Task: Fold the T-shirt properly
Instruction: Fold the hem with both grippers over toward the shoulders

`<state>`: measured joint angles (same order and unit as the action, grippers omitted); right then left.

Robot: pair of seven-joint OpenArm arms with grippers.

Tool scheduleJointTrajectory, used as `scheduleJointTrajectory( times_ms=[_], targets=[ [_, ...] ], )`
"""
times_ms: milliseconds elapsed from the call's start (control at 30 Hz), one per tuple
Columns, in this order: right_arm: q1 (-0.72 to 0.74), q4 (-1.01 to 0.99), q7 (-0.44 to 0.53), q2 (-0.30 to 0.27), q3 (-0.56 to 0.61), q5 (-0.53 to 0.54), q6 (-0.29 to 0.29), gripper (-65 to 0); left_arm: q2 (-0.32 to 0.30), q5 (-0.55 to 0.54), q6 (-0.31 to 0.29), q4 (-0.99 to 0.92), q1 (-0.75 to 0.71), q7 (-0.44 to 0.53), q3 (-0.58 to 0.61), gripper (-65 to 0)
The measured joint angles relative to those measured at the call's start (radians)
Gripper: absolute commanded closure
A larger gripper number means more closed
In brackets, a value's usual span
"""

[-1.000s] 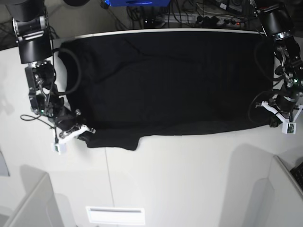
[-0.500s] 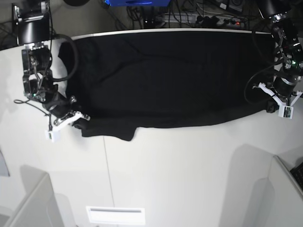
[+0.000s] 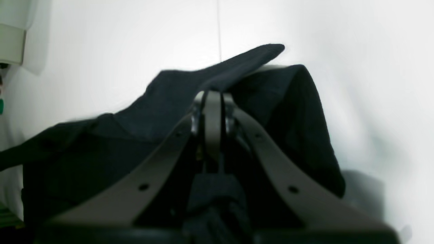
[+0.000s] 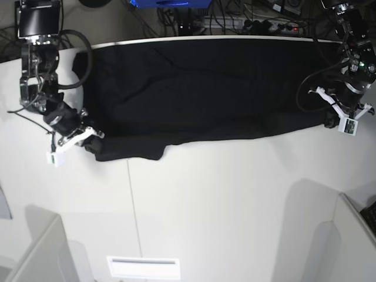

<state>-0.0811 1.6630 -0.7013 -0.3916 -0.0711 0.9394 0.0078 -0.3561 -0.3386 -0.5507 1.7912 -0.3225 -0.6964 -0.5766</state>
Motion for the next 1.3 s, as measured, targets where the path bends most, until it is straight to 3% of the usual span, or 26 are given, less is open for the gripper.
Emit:
scheduleJointTrajectory(
  times_ms=[100, 167, 300, 767, 1067, 1167, 1300],
  targets=[
    [-0.026, 0.024, -0.018, 0.001, -0.019, 0.0, 0.0, 0.0, 0.004, -0.026, -0.018, 0.0, -0.021, -0.002, -0.051, 0.0],
    [-0.049, 0.039, -0.018, 0.001, -0.028, 0.0, 0.0, 0.0, 0.003, -0.105, -0.019, 0.0, -0.029, -0.007, -0.091, 0.0],
    [-0.079, 0.069, -0.019, 0.001, -0.037, 0.002, 0.0, 0.0, -0.012, -0.189, -0.019, 0.0, -0.041, -0.124, -0.133, 0.0],
    [-0.193, 0.169, -0.018, 0.026, -0.04, 0.003, 0.0, 0.0, -0.039, -0.203, -0.019, 0.015, -0.053, -0.123, -0.14, 0.0],
    [-0.193, 0.183, -0.018, 0.024, -0.04, 0.0, 0.0, 0.0, -0.061, -0.206, -0.019, 0.017, -0.083, -0.127, -0.14, 0.0],
    [-0.188, 0.186, -0.018, 0.023, -0.04, 0.002, -0.049, 0.0, -0.06, -0.206, -0.019, 0.017, -0.091, -0.128, -0.144, 0.0],
    [-0.196, 0.214, -0.019, 0.023, -0.04, 0.003, -0.057, 0.0, -0.061, -0.209, -0.023, 0.022, -0.1, -0.127, -0.188, 0.0]
  ],
)
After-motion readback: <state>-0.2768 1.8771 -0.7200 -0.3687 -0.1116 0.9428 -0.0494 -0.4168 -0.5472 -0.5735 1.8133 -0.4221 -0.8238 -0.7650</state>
